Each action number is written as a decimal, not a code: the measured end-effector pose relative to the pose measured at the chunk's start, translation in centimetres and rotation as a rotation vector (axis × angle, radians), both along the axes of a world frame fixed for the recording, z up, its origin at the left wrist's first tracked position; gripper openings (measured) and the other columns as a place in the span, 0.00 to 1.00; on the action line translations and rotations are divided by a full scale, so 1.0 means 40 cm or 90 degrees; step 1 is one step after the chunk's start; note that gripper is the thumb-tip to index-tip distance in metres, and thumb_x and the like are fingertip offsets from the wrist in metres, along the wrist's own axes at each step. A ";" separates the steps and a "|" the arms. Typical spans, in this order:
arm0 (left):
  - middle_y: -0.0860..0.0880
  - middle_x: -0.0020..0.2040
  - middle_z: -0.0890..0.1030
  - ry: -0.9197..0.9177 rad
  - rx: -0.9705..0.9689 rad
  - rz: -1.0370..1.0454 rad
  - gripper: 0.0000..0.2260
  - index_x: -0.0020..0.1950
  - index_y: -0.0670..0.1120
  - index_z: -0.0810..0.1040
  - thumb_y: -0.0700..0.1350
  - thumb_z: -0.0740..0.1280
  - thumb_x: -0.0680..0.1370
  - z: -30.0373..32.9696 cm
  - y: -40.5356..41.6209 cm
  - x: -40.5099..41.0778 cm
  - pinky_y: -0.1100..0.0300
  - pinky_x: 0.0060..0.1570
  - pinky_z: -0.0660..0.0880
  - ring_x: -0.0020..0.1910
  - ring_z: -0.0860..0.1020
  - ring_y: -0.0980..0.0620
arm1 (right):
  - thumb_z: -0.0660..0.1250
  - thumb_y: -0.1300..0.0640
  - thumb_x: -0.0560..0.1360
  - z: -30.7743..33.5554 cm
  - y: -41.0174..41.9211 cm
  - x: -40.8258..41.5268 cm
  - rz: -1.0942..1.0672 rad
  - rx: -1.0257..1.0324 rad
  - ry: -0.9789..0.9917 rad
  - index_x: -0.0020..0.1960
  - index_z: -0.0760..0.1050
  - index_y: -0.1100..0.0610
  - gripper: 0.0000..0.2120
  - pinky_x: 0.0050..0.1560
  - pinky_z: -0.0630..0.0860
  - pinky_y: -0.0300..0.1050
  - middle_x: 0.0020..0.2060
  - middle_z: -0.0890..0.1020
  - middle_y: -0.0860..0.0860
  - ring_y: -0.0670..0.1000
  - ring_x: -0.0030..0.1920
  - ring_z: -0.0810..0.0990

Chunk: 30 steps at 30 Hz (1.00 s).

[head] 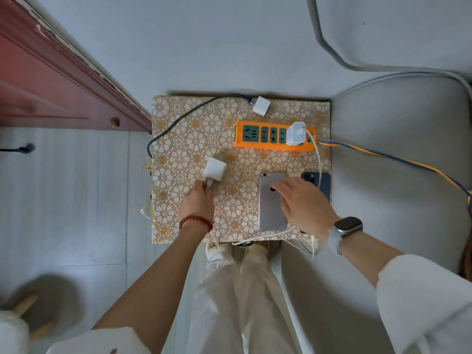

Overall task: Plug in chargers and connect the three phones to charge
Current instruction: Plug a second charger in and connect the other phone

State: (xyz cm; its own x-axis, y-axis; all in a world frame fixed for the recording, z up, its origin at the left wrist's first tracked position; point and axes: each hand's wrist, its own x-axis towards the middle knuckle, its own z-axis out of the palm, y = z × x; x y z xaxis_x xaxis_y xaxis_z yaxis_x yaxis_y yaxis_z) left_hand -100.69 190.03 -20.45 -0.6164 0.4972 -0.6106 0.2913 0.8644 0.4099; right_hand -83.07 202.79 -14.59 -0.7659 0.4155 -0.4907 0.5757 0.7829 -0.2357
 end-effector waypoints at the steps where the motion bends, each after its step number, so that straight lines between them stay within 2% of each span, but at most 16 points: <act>1: 0.40 0.46 0.81 -0.012 0.047 0.013 0.11 0.54 0.40 0.71 0.47 0.59 0.78 0.002 0.000 -0.001 0.52 0.41 0.75 0.44 0.79 0.41 | 0.60 0.63 0.75 -0.002 -0.001 -0.015 -0.012 -0.010 0.038 0.66 0.67 0.59 0.19 0.59 0.72 0.53 0.63 0.74 0.57 0.58 0.63 0.71; 4: 0.44 0.36 0.80 -0.020 0.188 0.003 0.06 0.51 0.41 0.74 0.42 0.61 0.77 0.030 -0.009 0.002 0.56 0.33 0.73 0.33 0.77 0.44 | 0.62 0.63 0.74 -0.011 -0.004 -0.077 -0.002 -0.018 0.118 0.71 0.58 0.56 0.27 0.64 0.69 0.53 0.70 0.66 0.55 0.56 0.69 0.66; 6: 0.50 0.32 0.77 -0.041 0.258 -0.001 0.04 0.47 0.42 0.76 0.38 0.62 0.76 0.052 -0.009 0.005 0.58 0.31 0.75 0.27 0.75 0.52 | 0.63 0.59 0.75 -0.016 0.002 -0.121 0.053 -0.023 0.120 0.73 0.54 0.53 0.30 0.65 0.67 0.53 0.73 0.61 0.53 0.56 0.71 0.62; 8: 0.55 0.29 0.76 -0.069 0.296 0.020 0.06 0.43 0.45 0.77 0.37 0.63 0.75 0.073 -0.004 0.002 0.66 0.27 0.72 0.23 0.73 0.59 | 0.62 0.53 0.76 -0.023 0.006 -0.150 0.103 -0.055 0.098 0.73 0.53 0.52 0.29 0.65 0.67 0.56 0.72 0.62 0.53 0.55 0.71 0.62; 10: 0.55 0.29 0.77 -0.113 0.323 0.073 0.08 0.40 0.49 0.76 0.37 0.63 0.75 0.095 0.006 -0.006 0.70 0.23 0.69 0.21 0.72 0.59 | 0.63 0.50 0.74 -0.031 0.004 -0.160 0.105 -0.127 0.069 0.72 0.56 0.52 0.29 0.64 0.68 0.57 0.70 0.67 0.53 0.55 0.68 0.65; 12: 0.54 0.30 0.77 -0.141 0.353 0.111 0.12 0.37 0.53 0.74 0.37 0.63 0.75 0.115 0.017 -0.015 0.70 0.21 0.67 0.20 0.71 0.60 | 0.65 0.47 0.73 -0.032 -0.008 -0.161 0.052 -0.171 0.095 0.67 0.62 0.53 0.26 0.58 0.70 0.53 0.64 0.73 0.53 0.55 0.62 0.71; 14: 0.52 0.30 0.78 -0.162 0.376 0.113 0.13 0.37 0.54 0.73 0.36 0.63 0.75 0.136 0.025 -0.017 0.71 0.22 0.65 0.20 0.70 0.62 | 0.65 0.45 0.72 -0.027 -0.009 -0.166 0.060 -0.068 0.159 0.58 0.71 0.56 0.20 0.53 0.71 0.52 0.54 0.79 0.53 0.56 0.55 0.75; 16: 0.51 0.31 0.78 -0.191 0.397 0.117 0.11 0.37 0.53 0.74 0.37 0.64 0.74 0.150 0.033 -0.013 0.72 0.23 0.66 0.21 0.71 0.64 | 0.67 0.48 0.71 -0.015 0.005 -0.177 0.085 0.039 0.204 0.51 0.75 0.58 0.15 0.47 0.72 0.51 0.46 0.82 0.54 0.57 0.49 0.77; 18: 0.51 0.31 0.79 -0.230 0.408 0.141 0.08 0.40 0.53 0.74 0.39 0.65 0.74 0.155 0.040 -0.016 0.71 0.22 0.67 0.21 0.72 0.63 | 0.69 0.52 0.70 0.001 0.032 -0.190 0.093 0.052 0.229 0.48 0.77 0.60 0.12 0.40 0.73 0.49 0.42 0.81 0.55 0.58 0.45 0.77; 21: 0.53 0.25 0.76 -0.305 0.374 0.145 0.04 0.43 0.50 0.75 0.41 0.64 0.75 0.147 0.038 -0.042 0.68 0.23 0.71 0.21 0.72 0.60 | 0.66 0.52 0.73 0.016 0.091 -0.201 -0.024 0.007 0.198 0.51 0.73 0.62 0.13 0.35 0.73 0.46 0.46 0.78 0.57 0.55 0.44 0.76; 24: 0.49 0.26 0.74 -0.331 0.320 0.100 0.10 0.38 0.48 0.76 0.39 0.61 0.77 0.136 0.011 -0.064 0.66 0.28 0.73 0.23 0.74 0.60 | 0.65 0.52 0.73 0.029 0.167 -0.198 -0.192 0.035 0.180 0.52 0.70 0.60 0.13 0.32 0.70 0.43 0.44 0.78 0.56 0.53 0.36 0.73; 27: 0.49 0.26 0.71 -0.261 0.323 0.115 0.12 0.37 0.50 0.76 0.40 0.59 0.78 0.139 0.015 -0.083 0.65 0.26 0.68 0.23 0.69 0.57 | 0.67 0.55 0.70 0.033 0.190 -0.196 -0.151 0.012 0.174 0.54 0.70 0.56 0.14 0.26 0.61 0.37 0.42 0.78 0.52 0.48 0.30 0.69; 29: 0.50 0.26 0.69 -0.205 0.359 0.153 0.11 0.37 0.51 0.75 0.42 0.59 0.78 0.149 0.052 -0.099 0.62 0.25 0.64 0.24 0.66 0.56 | 0.66 0.56 0.71 0.024 0.185 -0.207 -0.156 -0.040 0.198 0.57 0.73 0.52 0.15 0.28 0.61 0.36 0.43 0.79 0.51 0.46 0.32 0.70; 30: 0.51 0.26 0.69 -0.180 0.379 0.164 0.11 0.37 0.50 0.75 0.42 0.59 0.78 0.157 0.077 -0.107 0.62 0.25 0.63 0.24 0.65 0.56 | 0.67 0.55 0.71 0.018 0.186 -0.215 -0.196 -0.071 0.206 0.58 0.74 0.51 0.15 0.32 0.64 0.37 0.45 0.79 0.51 0.47 0.36 0.72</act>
State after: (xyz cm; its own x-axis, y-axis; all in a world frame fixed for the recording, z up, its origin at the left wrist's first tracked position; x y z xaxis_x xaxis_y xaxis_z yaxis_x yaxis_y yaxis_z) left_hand -104.97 193.13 -14.16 -0.6171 0.6559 -0.4347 -0.0800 0.4973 0.8639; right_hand -91.68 210.24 -13.87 -0.7363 0.6059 -0.3011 0.6603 0.5465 -0.5150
